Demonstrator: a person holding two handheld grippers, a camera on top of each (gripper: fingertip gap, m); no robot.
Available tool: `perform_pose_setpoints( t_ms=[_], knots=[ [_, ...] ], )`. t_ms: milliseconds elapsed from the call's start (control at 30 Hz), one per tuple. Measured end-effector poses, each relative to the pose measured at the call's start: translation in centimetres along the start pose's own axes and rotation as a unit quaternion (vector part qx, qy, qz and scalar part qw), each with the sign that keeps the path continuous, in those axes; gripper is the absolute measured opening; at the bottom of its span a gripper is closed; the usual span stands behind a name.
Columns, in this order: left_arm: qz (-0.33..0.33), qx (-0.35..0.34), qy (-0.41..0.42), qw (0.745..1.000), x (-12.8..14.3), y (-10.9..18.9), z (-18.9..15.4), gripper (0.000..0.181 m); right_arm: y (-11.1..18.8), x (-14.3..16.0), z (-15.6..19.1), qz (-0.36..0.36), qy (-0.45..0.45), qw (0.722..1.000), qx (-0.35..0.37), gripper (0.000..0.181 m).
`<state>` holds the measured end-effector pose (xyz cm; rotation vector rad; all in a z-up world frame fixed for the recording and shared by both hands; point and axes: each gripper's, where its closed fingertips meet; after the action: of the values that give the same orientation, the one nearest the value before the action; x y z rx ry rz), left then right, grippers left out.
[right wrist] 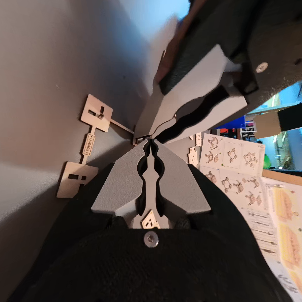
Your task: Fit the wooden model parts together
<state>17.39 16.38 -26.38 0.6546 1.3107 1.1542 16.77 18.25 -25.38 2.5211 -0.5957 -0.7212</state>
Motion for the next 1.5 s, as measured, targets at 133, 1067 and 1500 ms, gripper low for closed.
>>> perform_pose_setpoints(
  t_ms=[133, 1067, 1500],
  knots=[
    [-0.005, 0.009, 0.001, 1.0, 0.0, 0.0, 0.0, 0.019, 0.09, -0.04, 0.04, 0.006, 0.05, 0.999, -0.012, 0.0],
    [-0.061, 0.119, 0.074, 0.988, 0.44, 0.4, -0.24, 0.019, 0.4, -0.66, 0.44, 0.015, 0.218, 0.975, -0.048, 0.0],
    [-0.048, 0.063, 0.091, 0.993, 0.53, 0.36, -0.28, 0.019, 0.65, -0.25, 0.18, 0.021, 0.194, 0.981, -0.02, 0.0]
  ],
)
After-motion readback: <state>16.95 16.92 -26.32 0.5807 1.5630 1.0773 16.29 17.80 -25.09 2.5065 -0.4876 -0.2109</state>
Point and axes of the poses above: each gripper's, where its closed fingertips meet, y back along the fingers, x out of its underside, z = x × y across the jaws, and after that the axes turned 3 degrees about -x, right-handed
